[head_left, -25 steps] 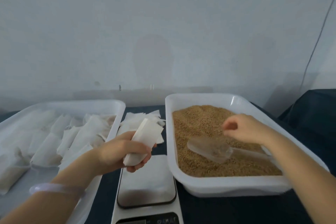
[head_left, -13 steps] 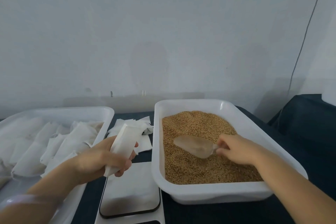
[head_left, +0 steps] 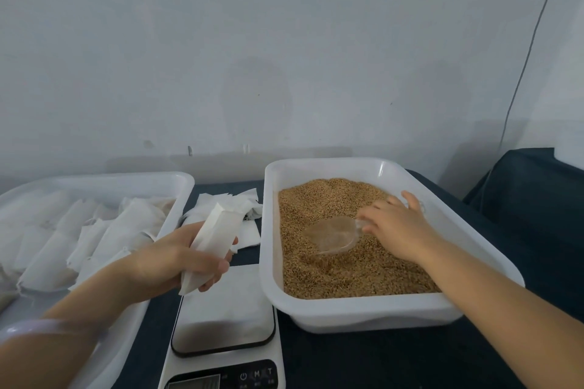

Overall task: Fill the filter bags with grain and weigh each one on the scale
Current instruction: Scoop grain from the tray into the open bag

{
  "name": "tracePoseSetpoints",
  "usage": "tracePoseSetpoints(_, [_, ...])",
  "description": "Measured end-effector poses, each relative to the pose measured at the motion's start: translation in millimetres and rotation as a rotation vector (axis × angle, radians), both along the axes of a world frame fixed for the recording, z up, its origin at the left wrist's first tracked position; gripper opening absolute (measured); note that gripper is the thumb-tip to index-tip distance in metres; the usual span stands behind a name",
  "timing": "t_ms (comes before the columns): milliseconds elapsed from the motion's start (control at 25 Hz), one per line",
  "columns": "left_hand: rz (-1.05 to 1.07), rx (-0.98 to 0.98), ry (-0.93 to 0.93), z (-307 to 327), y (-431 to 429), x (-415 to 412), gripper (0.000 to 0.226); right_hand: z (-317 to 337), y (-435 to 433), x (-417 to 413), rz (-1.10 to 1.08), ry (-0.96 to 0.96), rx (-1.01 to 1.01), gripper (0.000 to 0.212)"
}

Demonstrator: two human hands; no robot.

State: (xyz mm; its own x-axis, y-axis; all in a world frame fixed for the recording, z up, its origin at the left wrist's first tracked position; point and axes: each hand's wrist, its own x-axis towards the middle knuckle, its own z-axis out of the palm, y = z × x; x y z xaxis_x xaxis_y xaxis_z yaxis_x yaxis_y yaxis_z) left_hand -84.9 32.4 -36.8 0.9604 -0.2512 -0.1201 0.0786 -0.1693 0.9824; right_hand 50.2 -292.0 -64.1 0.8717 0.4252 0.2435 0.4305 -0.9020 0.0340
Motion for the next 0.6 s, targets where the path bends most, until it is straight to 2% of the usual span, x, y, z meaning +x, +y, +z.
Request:
tracePoseSetpoints(120, [-0.002, -0.008, 0.009, -0.1, 1.0, 0.0, 0.058, -0.1, -6.9, 1.3, -0.023, 0.22, 0.163, 0.014])
tracePoseSetpoints(320, [0.04, 0.005, -0.009, 7.0, -4.2, -2.7, 0.058, -1.0, -16.0, 1.6, -0.004, 0.348, 0.283, 0.014])
tracePoseSetpoints(480, [0.081, 0.133, -0.248, 31.0, -35.0, 4.6, 0.029, 5.5, -15.7, -0.5, 0.049, 0.398, 0.42, 0.014])
tracePoseSetpoints(600, [0.124, 0.309, -0.386, 33.0, -78.0, 28.0, 0.033, 10.8, -17.9, -5.7, 0.044, 0.374, 0.541, 0.013])
